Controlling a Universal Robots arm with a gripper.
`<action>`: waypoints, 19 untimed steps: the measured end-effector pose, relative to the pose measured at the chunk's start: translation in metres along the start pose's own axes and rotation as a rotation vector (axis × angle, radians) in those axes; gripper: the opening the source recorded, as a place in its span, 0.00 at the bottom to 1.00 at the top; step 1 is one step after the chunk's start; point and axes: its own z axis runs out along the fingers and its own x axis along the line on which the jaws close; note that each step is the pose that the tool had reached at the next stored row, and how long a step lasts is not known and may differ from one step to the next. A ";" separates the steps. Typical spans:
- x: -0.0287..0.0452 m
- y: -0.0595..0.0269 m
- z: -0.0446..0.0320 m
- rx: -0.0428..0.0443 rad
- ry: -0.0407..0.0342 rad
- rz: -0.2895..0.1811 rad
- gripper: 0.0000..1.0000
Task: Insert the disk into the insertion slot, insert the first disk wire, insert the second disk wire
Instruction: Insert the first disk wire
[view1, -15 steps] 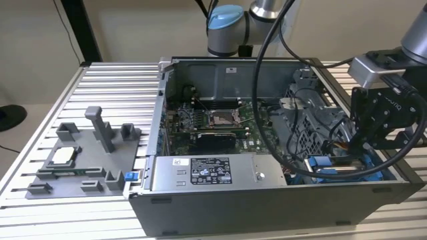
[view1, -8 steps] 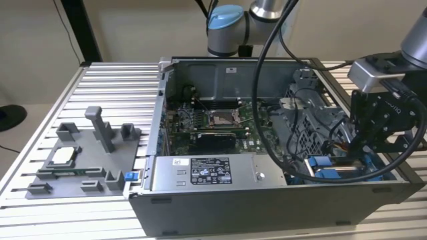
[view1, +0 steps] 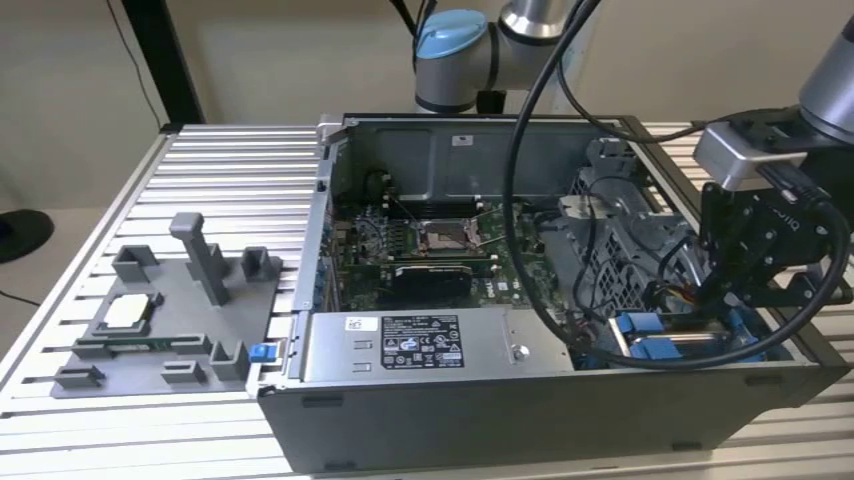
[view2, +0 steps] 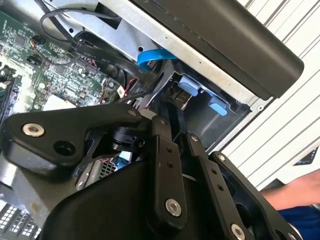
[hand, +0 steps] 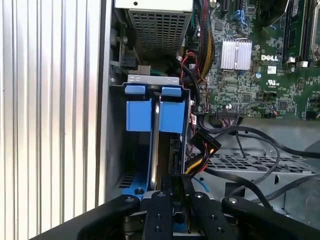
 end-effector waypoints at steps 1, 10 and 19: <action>0.0000 0.0000 0.0003 0.0013 -0.0004 0.000 0.00; 0.0001 0.0000 0.0035 0.0083 -0.0052 0.000 0.00; 0.0001 -0.0001 0.0081 0.0115 -0.0095 0.000 0.00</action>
